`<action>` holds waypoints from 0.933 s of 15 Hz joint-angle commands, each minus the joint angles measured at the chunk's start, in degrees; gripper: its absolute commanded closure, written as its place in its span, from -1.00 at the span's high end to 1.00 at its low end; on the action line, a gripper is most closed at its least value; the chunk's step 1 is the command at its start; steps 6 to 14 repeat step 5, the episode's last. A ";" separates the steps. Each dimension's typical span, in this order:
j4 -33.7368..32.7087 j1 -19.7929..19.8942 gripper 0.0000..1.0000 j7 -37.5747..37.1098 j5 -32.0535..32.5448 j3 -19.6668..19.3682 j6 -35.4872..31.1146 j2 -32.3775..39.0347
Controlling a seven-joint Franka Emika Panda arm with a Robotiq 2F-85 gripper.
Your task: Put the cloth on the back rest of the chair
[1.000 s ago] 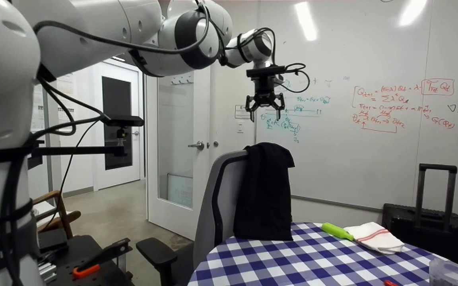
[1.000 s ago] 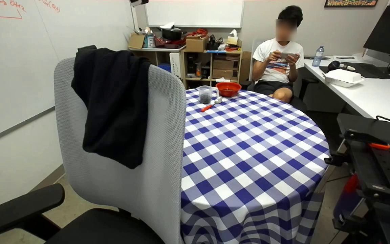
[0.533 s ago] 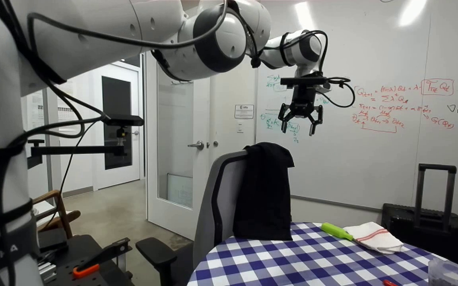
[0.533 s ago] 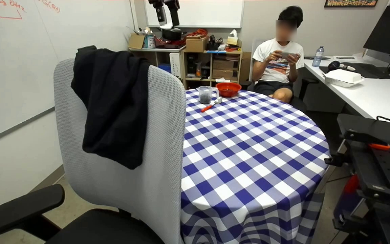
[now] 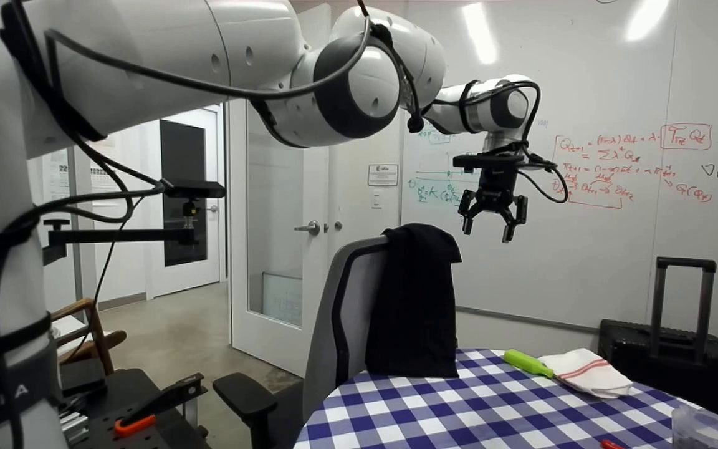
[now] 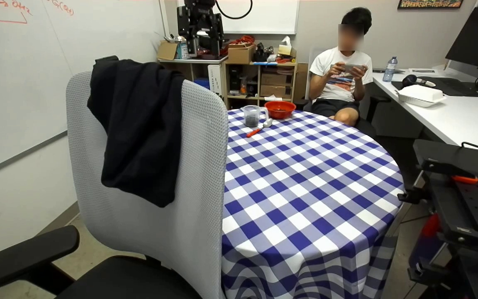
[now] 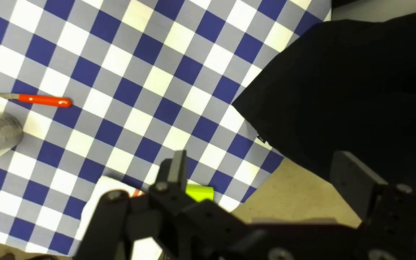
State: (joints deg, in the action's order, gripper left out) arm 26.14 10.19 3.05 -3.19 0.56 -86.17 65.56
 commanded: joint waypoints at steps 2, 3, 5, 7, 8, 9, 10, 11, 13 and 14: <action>-1.29 1.99 1.00 0.50 -0.02 -0.47 2.44 0.65; -1.62 1.20 1.00 0.09 0.12 -0.43 1.43 1.20; -1.60 1.92 1.00 0.10 0.09 -0.47 1.85 1.19; -1.60 1.92 1.00 0.10 0.09 -0.47 1.85 1.19; -1.60 1.92 1.00 0.10 0.09 -0.47 1.85 1.19; -1.60 1.92 1.00 0.10 0.09 -0.47 1.85 1.19; -1.60 1.92 1.00 0.10 0.09 -0.47 1.85 1.19; -1.60 1.92 1.00 0.10 0.09 -0.47 1.85 1.19; -1.60 1.92 1.00 0.10 0.09 -0.47 1.85 1.19; -1.60 1.92 1.00 0.10 0.09 -0.47 1.85 1.19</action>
